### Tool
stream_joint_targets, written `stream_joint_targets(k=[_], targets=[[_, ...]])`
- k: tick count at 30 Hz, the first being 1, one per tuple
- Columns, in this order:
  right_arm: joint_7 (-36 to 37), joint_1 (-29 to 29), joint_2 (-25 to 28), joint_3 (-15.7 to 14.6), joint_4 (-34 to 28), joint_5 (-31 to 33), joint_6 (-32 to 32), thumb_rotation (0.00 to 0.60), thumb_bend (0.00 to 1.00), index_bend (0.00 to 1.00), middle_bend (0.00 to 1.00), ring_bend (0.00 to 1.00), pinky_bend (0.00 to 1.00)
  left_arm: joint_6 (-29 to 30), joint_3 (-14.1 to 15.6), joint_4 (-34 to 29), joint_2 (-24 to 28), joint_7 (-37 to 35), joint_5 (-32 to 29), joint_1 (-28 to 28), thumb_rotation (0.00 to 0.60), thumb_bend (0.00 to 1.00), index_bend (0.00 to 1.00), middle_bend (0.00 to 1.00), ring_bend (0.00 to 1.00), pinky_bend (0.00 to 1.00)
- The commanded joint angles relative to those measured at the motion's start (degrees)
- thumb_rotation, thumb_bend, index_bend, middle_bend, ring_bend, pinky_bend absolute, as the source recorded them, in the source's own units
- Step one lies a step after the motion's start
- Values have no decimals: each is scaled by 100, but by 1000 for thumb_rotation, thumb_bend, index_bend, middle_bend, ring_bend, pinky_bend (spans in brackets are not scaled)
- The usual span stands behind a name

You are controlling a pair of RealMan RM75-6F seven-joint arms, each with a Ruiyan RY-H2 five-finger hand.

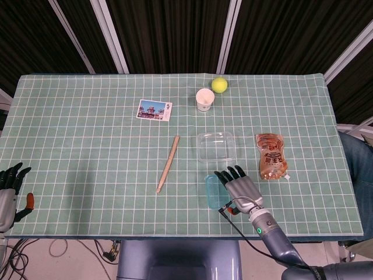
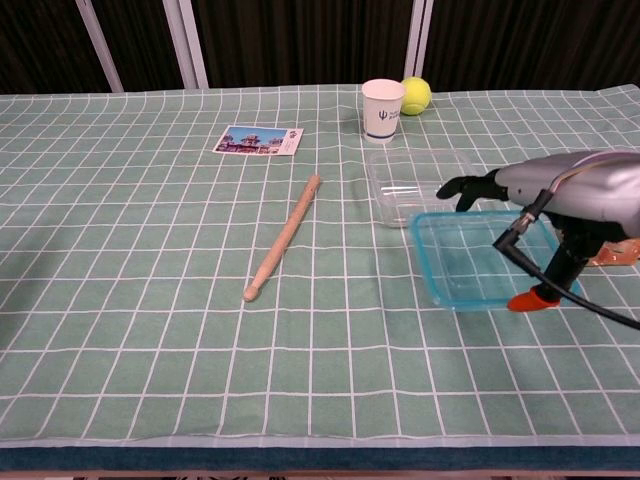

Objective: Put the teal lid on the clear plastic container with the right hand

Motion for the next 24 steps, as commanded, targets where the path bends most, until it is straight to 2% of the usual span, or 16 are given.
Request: stream_joint_targets(k=[1, 7, 12, 19, 24], targets=[[-71, 125, 449, 214, -334, 224, 25, 600, 291, 0, 353, 26, 0, -3, 1, -3, 2, -8, 4, -1, 600, 568, 115, 0, 0, 0], [-19, 554, 1130, 644, -488, 861, -427, 600, 292, 0, 353, 26, 0, 11, -18, 51, -27, 35, -10, -9, 600, 568, 115, 0, 0, 0], [-88, 1024, 1366, 886, -293, 1504, -819, 600, 292, 0, 353, 26, 0, 3, -74, 63, -26, 12, -112, -16, 600, 568, 115, 0, 0, 0], [-40, 1658, 1204, 1101, 302, 2401, -1269, 600, 296, 0, 353, 26, 0, 13, -65, 80, -28, 61, -81, -22, 600, 568, 115, 0, 0, 0], [-37, 2065, 926, 1102, 861, 2871, -1562, 600, 298, 0, 353, 26, 0, 26, -58, 73, -51, 94, -85, -15, 600, 568, 115, 0, 0, 0]])
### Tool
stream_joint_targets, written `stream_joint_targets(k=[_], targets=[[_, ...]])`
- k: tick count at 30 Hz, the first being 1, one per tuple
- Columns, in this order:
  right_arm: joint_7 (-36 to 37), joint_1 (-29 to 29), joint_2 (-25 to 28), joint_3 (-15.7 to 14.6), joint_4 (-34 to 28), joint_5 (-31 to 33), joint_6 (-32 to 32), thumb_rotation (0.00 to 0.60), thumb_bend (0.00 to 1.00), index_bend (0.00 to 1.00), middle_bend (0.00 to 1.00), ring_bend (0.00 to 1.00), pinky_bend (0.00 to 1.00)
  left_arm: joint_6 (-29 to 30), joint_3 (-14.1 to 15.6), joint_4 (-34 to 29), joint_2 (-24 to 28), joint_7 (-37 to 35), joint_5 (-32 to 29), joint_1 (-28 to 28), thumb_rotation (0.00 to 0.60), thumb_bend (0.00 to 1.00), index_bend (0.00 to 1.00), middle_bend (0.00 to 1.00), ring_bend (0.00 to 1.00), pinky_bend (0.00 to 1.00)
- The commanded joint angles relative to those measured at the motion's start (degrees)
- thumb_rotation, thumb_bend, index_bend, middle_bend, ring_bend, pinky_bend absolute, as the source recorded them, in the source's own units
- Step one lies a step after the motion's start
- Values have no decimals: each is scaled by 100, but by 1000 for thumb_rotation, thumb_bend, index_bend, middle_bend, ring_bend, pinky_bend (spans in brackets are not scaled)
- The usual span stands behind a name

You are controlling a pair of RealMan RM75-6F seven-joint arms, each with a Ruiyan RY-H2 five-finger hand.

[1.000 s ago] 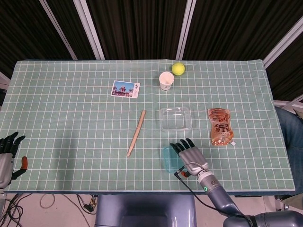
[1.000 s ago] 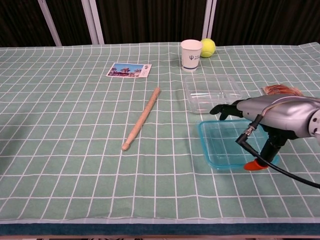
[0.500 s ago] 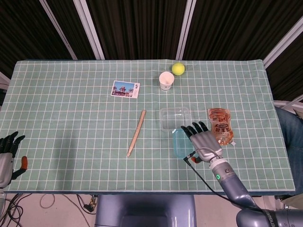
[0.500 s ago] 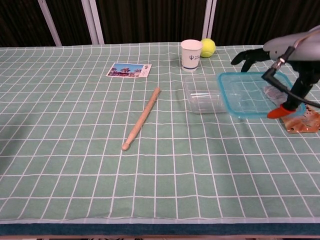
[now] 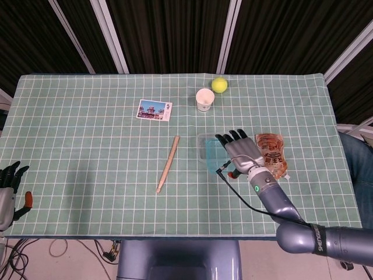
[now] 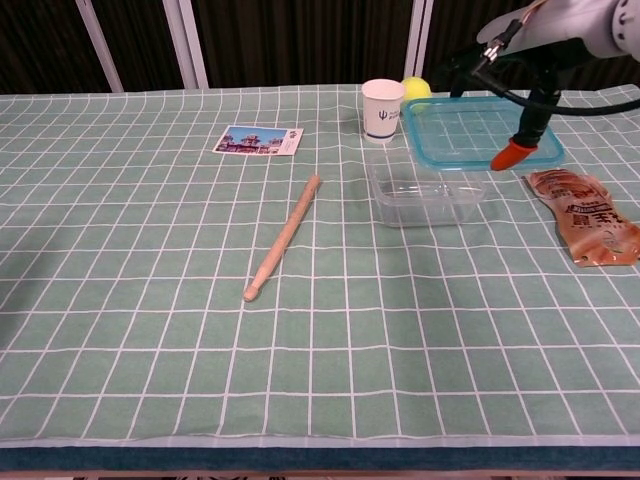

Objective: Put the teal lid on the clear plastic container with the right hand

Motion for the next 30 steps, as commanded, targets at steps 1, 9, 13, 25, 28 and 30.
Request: stream_joint_targets(k=[1, 9, 13, 25, 28, 30], targets=[[-9, 302, -249, 16, 417, 317, -235, 600, 298, 0, 353, 26, 0, -4, -7, 0, -6, 8, -21, -1, 600, 568, 115, 0, 0, 0], [-70, 853, -763, -87, 1310, 883, -491, 600, 300, 0, 353, 26, 0, -54, -9, -18, 9, 12, -65, -15, 600, 568, 115, 0, 0, 0], [-99, 971, -999, -169, 1654, 826, -529, 600, 300, 0, 353, 26, 0, -90, -8, -25, 16, 4, -100, -21, 600, 568, 115, 0, 0, 0], [153, 1110, -1444, -373, 2478, 576, -892, 600, 301, 0, 353, 26, 0, -106, -18, -45, 16, 54, -156, -30, 600, 568, 115, 0, 0, 0], [248, 1111, -1482, -407, 2601, 411, -985, 600, 301, 0, 353, 26, 0, -103, -25, -44, 14, 62, -174, -30, 600, 568, 115, 0, 0, 0], [319, 1096, -1508, -435, 2668, 252, -1032, 600, 301, 0, 353, 26, 0, -100, -34, -37, 13, 68, -191, -31, 600, 568, 115, 0, 0, 0]])
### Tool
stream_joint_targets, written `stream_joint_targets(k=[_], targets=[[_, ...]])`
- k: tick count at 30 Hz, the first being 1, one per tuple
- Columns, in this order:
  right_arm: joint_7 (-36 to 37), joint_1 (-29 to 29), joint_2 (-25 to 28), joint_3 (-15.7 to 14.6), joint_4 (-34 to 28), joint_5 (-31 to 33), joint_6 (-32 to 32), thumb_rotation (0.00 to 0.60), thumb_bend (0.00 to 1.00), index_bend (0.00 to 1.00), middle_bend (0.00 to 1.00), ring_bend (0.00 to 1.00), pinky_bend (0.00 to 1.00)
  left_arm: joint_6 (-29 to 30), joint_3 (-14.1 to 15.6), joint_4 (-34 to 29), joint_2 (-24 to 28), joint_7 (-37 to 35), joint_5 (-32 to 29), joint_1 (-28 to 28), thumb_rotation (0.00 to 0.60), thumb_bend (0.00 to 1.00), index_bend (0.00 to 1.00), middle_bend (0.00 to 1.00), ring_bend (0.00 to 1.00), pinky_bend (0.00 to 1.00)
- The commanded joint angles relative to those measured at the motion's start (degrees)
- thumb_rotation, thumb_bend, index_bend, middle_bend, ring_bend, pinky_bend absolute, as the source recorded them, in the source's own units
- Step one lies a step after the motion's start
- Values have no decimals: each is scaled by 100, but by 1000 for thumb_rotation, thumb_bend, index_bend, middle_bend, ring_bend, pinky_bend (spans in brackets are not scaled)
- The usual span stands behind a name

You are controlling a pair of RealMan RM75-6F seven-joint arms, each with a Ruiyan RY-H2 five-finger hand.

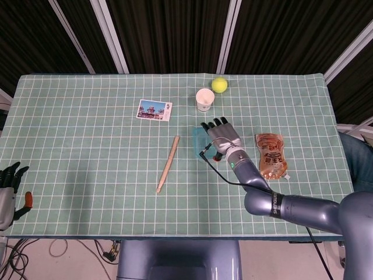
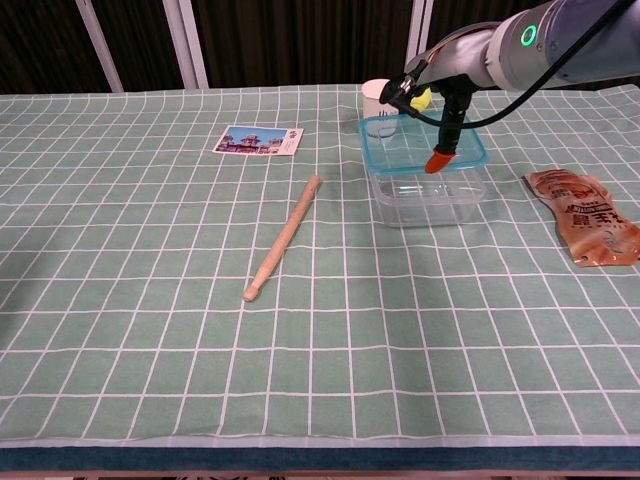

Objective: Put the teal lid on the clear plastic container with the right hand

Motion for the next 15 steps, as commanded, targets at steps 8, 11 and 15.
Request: stream_joint_targets(k=[8, 11, 15], targets=[[539, -142, -122, -76, 406, -784, -352, 600, 301, 0, 353, 26, 0, 11, -19, 7, -18, 60, -53, -3, 600, 568, 115, 0, 0, 0], [719, -203, -122, -86, 475, -942, -451, 600, 301, 0, 353, 26, 0, 19, -23, 7, -28, 74, -62, -2, 600, 568, 115, 0, 0, 0], [903, -243, -111, -115, 524, -1077, -542, 600, 301, 0, 353, 26, 0, 33, -26, 4, -37, 93, -62, -1, 600, 568, 115, 0, 0, 0]])
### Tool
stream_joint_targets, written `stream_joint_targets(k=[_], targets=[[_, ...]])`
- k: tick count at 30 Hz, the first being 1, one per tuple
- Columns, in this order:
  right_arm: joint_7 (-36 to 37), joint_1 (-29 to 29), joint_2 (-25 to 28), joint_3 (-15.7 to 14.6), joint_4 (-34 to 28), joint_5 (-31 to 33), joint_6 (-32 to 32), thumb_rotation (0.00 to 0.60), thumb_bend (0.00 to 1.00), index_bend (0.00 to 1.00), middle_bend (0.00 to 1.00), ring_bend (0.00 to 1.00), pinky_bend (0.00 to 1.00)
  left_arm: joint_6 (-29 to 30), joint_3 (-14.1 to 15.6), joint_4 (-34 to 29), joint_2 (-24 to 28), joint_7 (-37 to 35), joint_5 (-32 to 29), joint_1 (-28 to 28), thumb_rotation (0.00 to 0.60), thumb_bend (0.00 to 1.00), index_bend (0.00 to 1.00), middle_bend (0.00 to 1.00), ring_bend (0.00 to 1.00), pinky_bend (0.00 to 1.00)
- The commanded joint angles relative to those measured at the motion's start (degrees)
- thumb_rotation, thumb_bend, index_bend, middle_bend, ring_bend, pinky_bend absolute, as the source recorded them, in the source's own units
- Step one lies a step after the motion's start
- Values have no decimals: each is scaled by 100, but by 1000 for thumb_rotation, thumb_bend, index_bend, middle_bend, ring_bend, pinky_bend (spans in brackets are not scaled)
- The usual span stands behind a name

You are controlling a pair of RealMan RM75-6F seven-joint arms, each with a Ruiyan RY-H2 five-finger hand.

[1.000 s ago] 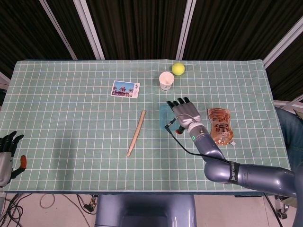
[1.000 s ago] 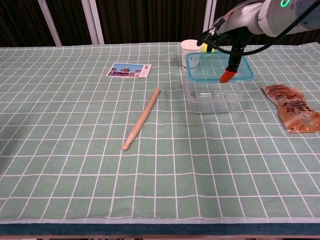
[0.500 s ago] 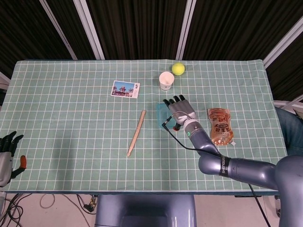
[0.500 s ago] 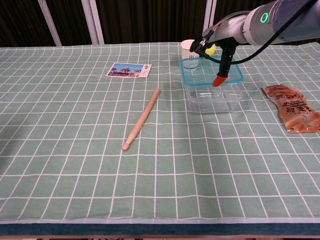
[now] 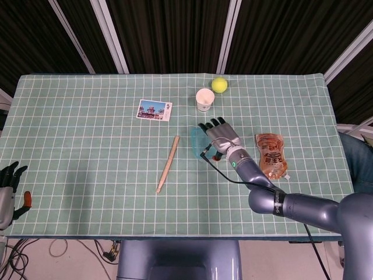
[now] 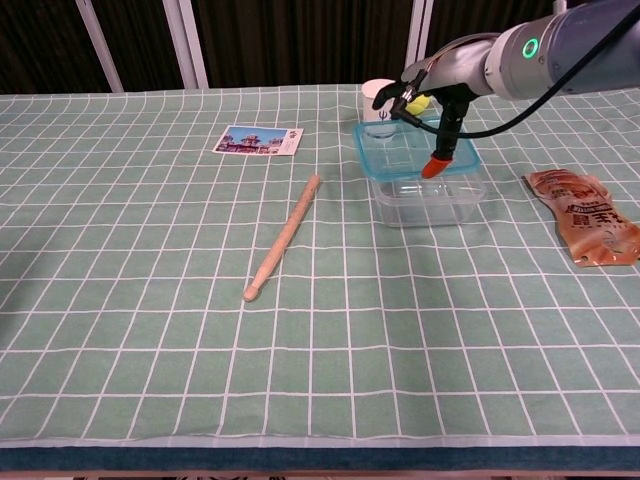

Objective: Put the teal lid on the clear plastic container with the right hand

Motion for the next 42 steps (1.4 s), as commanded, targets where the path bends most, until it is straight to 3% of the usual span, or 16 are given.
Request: stream_joint_targets(k=[1, 19, 42], targets=[[119, -35, -3, -22, 47, -76, -47, 600, 301, 0, 353, 26, 0, 6, 2, 0, -3, 7, 4, 2, 600, 568, 115, 0, 0, 0], [257, 38, -250, -252, 259, 107, 72, 600, 301, 0, 353, 26, 0, 12, -2, 5, 9, -27, 6, 5, 600, 568, 115, 0, 0, 0], [354, 61, -402, -328, 480, 78, 37, 600, 301, 0, 353, 26, 0, -13, -5, -5, 10, 3, -29, -7, 600, 568, 115, 0, 0, 0]])
